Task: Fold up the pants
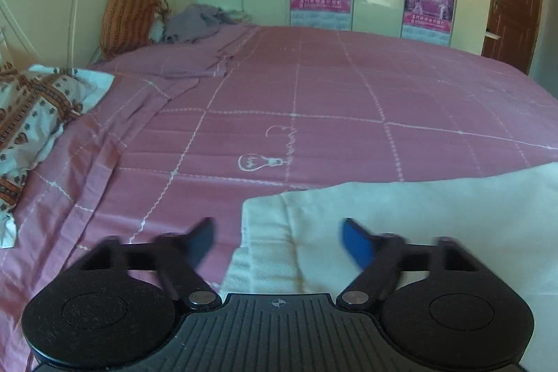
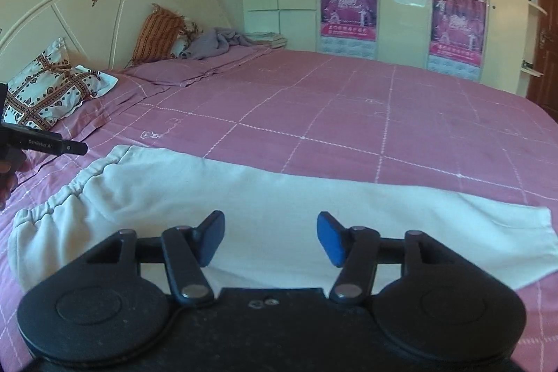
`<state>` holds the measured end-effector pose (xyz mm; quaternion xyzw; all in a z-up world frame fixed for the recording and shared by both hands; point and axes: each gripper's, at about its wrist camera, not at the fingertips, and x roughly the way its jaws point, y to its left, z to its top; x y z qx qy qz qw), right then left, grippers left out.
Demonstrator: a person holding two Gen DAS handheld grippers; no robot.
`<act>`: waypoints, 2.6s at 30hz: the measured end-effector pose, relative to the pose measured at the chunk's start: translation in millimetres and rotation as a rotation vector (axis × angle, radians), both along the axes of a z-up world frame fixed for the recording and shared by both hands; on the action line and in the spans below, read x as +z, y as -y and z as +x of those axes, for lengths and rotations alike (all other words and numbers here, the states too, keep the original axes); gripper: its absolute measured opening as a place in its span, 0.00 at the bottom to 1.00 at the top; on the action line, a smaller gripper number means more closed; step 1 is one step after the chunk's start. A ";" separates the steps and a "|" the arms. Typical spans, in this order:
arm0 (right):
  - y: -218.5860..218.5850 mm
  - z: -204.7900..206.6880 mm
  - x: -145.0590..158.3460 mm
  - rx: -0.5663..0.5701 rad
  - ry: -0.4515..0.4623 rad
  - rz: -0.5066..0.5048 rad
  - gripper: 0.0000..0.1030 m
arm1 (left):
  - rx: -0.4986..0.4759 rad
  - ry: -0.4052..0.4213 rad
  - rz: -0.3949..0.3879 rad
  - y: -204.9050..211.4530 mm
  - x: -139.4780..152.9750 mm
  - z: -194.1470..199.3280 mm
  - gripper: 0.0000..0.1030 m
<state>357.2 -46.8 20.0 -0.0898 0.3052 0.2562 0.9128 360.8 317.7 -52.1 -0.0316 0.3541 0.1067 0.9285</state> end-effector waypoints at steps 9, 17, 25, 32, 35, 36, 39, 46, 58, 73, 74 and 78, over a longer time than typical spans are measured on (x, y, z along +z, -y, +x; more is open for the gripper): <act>-46.4 131.8 -69.3 0.146 -0.067 -0.150 0.52 | -0.175 -0.125 -0.120 -49.9 -72.6 82.5 0.91; -55.9 183.1 -92.0 0.304 -0.170 -0.245 0.53 | -0.271 -0.108 -0.192 -56.3 -83.3 108.9 0.52; -65.9 173.2 -81.4 0.332 -0.216 -0.308 0.06 | -0.322 -0.053 -0.116 -42.7 -60.6 85.6 0.20; -36.0 46.1 8.6 0.338 0.087 -0.302 0.06 | -0.429 0.206 0.010 -27.0 16.4 -19.8 0.20; -21.8 -29.3 24.3 0.365 0.170 -0.333 0.06 | -0.484 0.238 0.113 -8.3 27.3 -81.2 0.20; -17.4 -51.6 23.5 0.366 0.178 -0.337 0.06 | -0.494 0.234 0.136 -1.3 26.3 -100.0 0.20; -10.4 -109.6 0.9 0.353 0.162 -0.341 0.07 | -0.491 0.180 0.172 18.0 7.6 -143.8 0.20; 11.5 -147.3 -58.8 0.038 -0.081 -0.177 0.29 | -0.267 0.073 0.145 38.4 -24.4 -205.7 0.62; 71.9 -92.3 -51.7 -0.415 -0.375 0.240 0.60 | 0.112 0.091 -0.634 1.3 -23.0 -227.1 0.72; 81.4 -100.1 -43.1 -0.443 -0.279 0.333 0.08 | 0.068 0.131 -0.792 -11.9 -34.0 -165.1 0.14; 84.8 -116.3 -34.1 -0.410 -0.227 0.368 0.08 | 0.032 0.144 -0.766 -15.2 -24.0 -165.2 0.14; 82.0 -175.8 -45.0 -0.359 -0.176 0.419 0.08 | -0.027 0.036 -0.695 -27.8 -32.5 -174.0 0.14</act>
